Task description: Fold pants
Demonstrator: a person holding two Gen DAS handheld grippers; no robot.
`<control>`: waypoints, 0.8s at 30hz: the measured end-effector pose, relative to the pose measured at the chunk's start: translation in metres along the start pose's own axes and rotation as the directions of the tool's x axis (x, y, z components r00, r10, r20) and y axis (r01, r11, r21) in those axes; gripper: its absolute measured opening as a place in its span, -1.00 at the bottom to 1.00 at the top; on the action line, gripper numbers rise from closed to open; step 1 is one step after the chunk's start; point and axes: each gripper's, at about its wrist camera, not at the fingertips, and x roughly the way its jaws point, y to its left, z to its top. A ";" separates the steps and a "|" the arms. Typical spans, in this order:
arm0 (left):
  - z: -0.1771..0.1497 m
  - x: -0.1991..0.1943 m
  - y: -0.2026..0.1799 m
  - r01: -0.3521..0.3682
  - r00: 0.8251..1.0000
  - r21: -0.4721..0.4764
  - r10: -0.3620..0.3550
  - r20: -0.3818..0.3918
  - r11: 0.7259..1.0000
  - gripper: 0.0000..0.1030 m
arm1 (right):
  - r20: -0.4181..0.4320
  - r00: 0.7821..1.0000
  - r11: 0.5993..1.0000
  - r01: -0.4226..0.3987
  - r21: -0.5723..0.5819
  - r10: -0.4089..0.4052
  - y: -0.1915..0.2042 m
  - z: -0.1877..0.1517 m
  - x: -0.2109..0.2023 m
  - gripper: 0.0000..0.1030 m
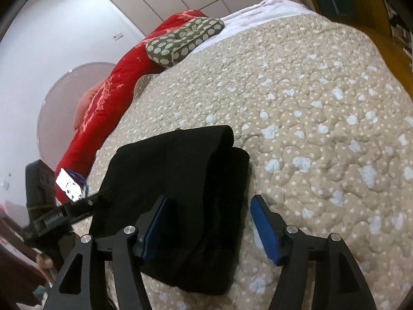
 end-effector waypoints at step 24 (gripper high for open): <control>0.100 0.046 0.001 -0.146 0.989 0.083 0.144 0.027 0.986 0.32 | 0.074 0.996 0.990 0.065 -0.128 -0.056 0.028 0.093 0.060 -0.16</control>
